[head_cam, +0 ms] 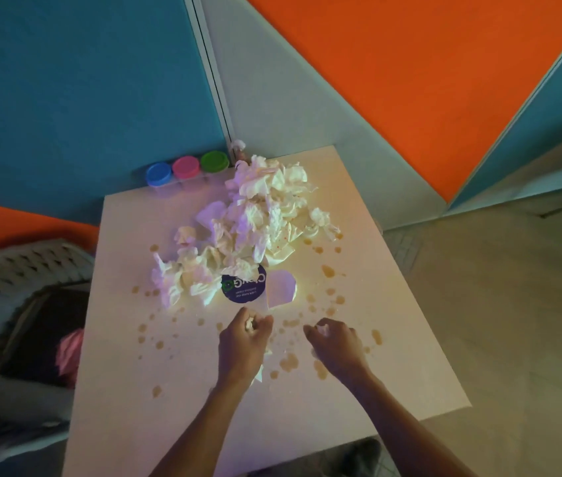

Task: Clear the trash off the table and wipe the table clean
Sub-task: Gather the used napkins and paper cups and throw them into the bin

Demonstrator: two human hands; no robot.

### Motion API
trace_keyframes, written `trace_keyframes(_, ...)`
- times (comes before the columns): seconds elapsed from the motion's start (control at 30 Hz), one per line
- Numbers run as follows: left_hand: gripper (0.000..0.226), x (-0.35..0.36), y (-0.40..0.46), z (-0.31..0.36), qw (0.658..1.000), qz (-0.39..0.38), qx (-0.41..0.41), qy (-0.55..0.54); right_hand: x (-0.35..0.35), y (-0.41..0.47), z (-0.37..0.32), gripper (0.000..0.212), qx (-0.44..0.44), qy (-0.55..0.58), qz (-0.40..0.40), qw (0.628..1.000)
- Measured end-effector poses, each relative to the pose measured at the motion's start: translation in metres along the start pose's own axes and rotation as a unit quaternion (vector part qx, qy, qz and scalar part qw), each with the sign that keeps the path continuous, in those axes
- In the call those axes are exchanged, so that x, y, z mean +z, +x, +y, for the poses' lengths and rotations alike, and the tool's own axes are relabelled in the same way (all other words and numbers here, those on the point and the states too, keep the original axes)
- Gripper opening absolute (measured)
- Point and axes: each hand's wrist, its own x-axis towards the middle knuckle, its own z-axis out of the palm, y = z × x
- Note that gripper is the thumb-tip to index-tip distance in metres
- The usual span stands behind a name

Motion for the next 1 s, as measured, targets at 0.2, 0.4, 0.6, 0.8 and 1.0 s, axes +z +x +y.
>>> trace_keyframes(0.2, 0.019, -0.005, -0.01, 0.005, 0.999, 0.024, -0.005, 0.039, -0.016, -0.003, 0.016, 0.028, -0.027, -0.043, -0.016, 0.999)
trace_keyframes(0.4, 0.011, -0.024, 0.006, -0.01, 0.995, 0.052, -0.01, 0.089, -0.001, 0.004, 0.004, 0.027, -0.075, -0.077, -0.02, 0.994)
trace_keyframes(0.6, 0.018, -0.053, 0.055, -0.022, 0.991, 0.024, -0.019, 0.131, 0.019, 0.021, -0.041, 0.029, -0.123, -0.073, 0.01, 0.99)
trace_keyframes(0.8, 0.038, -0.054, 0.112, -0.022, 0.967, -0.041, 0.022, 0.251, 0.044, 0.04, -0.069, 0.032, -0.113, -0.081, 0.007, 0.99)
trace_keyframes(1.0, 0.054, -0.034, 0.16, -0.014, 0.927, -0.067, 0.108, 0.353, 0.063, 0.056, -0.082, 0.033, -0.087, -0.08, 0.024, 0.993)
